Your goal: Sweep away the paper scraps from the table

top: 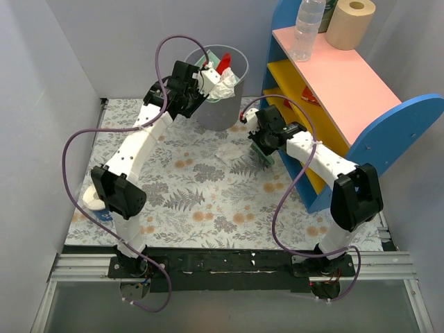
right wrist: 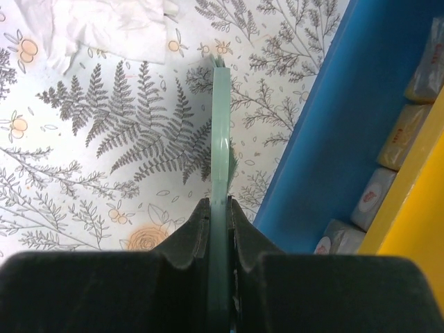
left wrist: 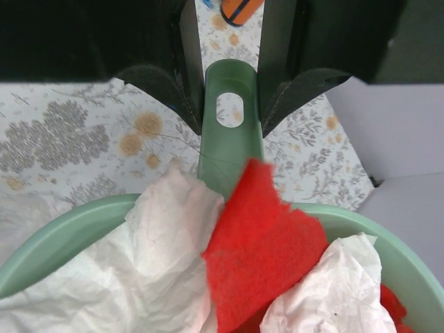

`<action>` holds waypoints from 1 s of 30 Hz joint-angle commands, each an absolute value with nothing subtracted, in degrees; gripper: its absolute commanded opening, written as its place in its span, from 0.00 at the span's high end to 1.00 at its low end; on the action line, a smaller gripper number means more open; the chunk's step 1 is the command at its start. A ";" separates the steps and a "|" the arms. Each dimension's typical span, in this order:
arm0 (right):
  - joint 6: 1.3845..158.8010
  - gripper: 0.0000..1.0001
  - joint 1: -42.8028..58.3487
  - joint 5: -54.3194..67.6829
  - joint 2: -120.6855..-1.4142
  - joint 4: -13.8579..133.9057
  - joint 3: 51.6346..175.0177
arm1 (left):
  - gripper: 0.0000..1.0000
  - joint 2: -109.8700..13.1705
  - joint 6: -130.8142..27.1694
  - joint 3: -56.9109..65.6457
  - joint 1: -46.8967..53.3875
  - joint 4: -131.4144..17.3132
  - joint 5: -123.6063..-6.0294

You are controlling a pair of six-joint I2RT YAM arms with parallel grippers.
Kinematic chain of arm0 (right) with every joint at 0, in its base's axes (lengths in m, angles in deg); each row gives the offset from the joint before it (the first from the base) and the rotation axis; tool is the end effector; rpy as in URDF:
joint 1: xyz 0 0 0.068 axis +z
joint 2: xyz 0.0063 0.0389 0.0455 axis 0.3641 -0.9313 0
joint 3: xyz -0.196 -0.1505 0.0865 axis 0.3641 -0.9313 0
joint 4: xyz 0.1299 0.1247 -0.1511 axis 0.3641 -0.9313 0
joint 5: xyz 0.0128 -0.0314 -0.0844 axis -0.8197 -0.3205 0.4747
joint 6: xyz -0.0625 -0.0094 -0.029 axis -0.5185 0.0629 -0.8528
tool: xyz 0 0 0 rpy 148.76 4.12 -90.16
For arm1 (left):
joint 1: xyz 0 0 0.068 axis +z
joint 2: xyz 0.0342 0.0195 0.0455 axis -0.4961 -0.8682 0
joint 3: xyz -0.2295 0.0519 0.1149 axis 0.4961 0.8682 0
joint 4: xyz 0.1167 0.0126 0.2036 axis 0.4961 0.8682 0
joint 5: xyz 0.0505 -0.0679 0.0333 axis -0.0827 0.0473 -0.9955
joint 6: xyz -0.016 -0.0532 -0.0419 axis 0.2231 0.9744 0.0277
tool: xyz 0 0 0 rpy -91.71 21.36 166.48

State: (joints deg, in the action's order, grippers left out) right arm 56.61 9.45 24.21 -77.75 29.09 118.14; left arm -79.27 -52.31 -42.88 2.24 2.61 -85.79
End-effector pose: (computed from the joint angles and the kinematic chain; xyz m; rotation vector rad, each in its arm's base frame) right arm 0.3178 0.1783 0.2588 -0.8975 2.2355 -0.0955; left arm 0.3433 -0.1647 0.3730 0.2240 2.3135 -0.0779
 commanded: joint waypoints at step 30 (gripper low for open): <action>57.63 0.99 9.50 17.22 -73.31 28.80 115.74 | 1.00 -99.16 -104.50 -64.44 14.00 -33.58 -90.50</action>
